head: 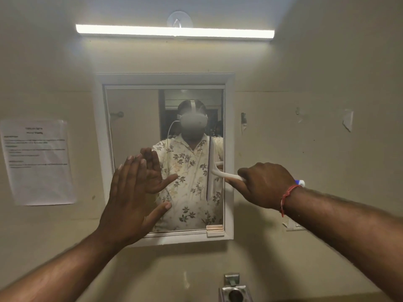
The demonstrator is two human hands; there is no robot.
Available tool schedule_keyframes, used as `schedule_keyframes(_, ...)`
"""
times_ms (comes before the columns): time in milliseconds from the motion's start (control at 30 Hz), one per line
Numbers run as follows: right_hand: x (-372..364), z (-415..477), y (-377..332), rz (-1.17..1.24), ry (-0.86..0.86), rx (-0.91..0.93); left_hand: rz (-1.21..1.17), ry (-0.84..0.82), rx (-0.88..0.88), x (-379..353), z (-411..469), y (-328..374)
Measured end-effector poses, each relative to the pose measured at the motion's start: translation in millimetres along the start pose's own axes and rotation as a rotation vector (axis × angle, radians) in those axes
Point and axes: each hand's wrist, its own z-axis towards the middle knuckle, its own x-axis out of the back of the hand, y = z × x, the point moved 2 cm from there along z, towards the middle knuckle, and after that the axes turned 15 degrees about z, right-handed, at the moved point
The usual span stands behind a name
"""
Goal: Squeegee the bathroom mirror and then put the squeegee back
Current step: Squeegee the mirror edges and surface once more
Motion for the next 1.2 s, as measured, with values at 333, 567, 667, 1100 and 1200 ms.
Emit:
schedule_keyframes(333, -4, 1, -16, 0.054, 0.069, 0.08, 0.01, 0.0, 0.021, 0, -15, -8)
schedule_keyframes(567, -52, 12, -109, 0.148, 0.112, 0.253, 0.078, -0.059, 0.061, -6, -52, -42)
schedule_keyframes(667, -66, 23, -141, 0.192, 0.101, 0.279, 0.08, -0.092, 0.095, -7, -65, -59)
schedule_keyframes(1100, -116, 45, -204, 0.177, 0.095, 0.355, 0.12, -0.159, 0.071, -27, -103, -108)
schedule_keyframes(1200, -119, 48, -214, 0.16, 0.103, 0.363, 0.107, -0.161, 0.067, -31, -102, -110)
